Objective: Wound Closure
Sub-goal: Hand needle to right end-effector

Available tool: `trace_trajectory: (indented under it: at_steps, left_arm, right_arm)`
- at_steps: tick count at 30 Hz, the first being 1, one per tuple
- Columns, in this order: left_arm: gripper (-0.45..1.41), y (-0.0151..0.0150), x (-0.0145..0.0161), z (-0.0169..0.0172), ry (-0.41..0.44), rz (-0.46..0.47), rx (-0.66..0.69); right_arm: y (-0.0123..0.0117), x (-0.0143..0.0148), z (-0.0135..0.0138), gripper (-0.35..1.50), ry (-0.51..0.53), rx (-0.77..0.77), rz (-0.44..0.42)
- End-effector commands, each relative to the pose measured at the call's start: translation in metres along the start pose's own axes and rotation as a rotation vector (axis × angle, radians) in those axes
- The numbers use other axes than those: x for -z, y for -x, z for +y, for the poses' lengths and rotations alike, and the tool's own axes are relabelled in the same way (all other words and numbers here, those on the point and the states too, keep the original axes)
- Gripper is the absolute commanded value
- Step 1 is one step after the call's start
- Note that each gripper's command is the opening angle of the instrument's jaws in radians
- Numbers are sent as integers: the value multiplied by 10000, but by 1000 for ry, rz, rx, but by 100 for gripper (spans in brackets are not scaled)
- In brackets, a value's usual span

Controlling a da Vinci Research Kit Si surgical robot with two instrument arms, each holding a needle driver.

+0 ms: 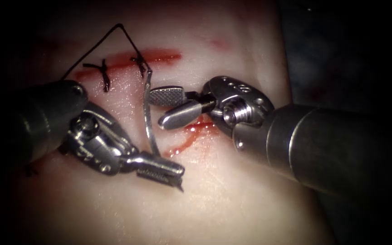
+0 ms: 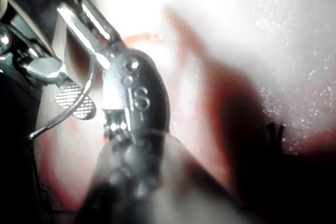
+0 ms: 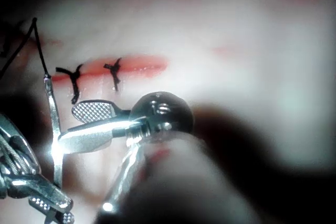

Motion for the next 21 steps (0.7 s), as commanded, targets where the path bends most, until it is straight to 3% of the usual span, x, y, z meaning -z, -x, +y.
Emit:
trace_trajectory:
  at_steps: [1,17,21]
  left_arm:
    - [-45,8,-3,-2,1,0,-2]
    - [-45,8,-8,-1,8,-5,-3]
    - [-45,7,-8,-1,9,-5,-3]
  right_arm:
    - [0,-9,4,84,-5,-2,1]
    - [8,-27,12,75,-14,3,5]
    - [9,-28,12,63,-15,-3,3]
